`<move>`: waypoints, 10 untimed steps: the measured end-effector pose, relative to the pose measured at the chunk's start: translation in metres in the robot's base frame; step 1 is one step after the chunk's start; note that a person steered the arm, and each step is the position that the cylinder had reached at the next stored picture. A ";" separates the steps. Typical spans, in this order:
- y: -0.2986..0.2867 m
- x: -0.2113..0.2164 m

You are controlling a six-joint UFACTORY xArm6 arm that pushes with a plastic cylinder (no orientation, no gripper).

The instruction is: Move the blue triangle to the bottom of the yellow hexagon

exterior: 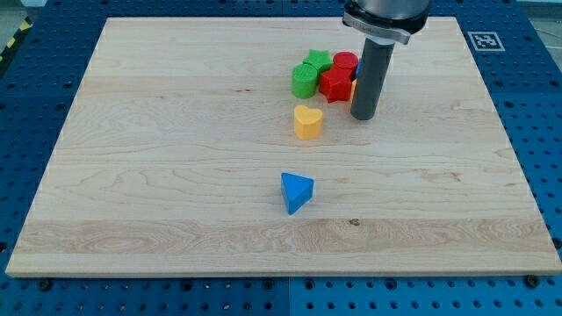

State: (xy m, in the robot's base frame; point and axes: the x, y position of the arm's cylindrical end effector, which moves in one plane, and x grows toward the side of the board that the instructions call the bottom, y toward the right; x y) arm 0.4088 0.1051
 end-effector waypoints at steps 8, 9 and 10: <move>-0.163 0.101; -0.169 0.127; -0.154 0.149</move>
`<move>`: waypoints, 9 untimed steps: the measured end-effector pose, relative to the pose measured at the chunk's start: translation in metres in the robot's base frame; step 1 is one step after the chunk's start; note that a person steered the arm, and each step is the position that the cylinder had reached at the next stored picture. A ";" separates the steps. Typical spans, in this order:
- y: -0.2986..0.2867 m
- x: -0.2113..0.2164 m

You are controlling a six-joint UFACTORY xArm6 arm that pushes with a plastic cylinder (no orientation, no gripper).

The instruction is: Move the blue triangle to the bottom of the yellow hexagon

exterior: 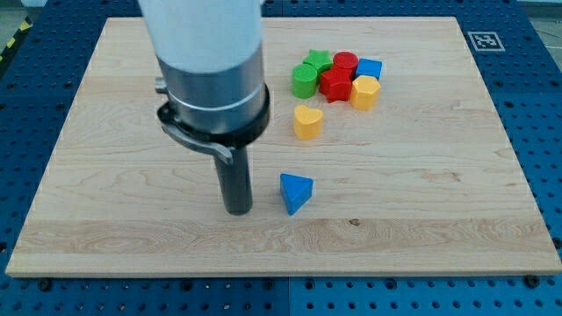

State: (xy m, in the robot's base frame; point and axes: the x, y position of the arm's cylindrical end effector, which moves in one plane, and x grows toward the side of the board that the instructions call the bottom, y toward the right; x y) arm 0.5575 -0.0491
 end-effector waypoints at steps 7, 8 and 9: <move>0.112 -0.040; 0.141 -0.040; 0.172 -0.040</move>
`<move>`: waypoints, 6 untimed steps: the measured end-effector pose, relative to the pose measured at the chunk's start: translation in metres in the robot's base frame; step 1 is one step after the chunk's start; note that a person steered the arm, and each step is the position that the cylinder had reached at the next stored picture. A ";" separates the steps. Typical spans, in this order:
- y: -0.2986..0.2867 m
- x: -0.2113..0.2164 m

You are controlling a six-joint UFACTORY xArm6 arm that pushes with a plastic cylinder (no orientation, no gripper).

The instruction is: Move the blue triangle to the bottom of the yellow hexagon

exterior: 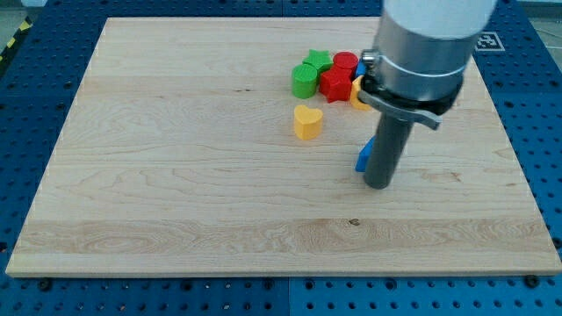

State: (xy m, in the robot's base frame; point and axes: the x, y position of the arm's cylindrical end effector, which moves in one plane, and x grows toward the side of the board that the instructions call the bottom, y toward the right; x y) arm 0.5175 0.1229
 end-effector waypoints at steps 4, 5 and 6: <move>-0.020 -0.030; -0.028 -0.031; -0.035 -0.035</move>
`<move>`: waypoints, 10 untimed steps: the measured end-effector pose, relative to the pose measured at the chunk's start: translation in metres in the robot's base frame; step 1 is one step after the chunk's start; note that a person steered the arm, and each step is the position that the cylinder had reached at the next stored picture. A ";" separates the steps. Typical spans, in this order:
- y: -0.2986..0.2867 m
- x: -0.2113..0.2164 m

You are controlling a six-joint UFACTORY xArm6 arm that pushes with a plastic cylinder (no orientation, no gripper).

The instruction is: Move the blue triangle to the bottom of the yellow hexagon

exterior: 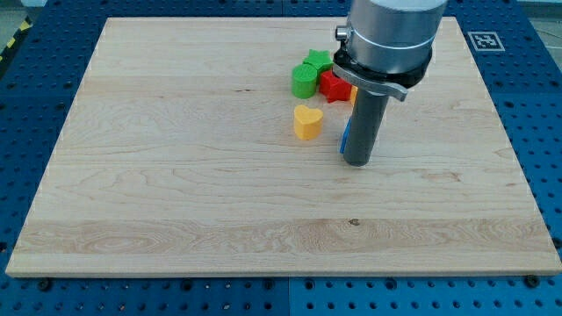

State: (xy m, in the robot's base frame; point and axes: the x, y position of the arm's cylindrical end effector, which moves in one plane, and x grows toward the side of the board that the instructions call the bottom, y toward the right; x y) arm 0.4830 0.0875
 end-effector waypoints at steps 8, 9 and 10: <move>0.005 -0.043; 0.018 -0.043; 0.025 -0.043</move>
State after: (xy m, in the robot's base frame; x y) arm 0.4403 0.1122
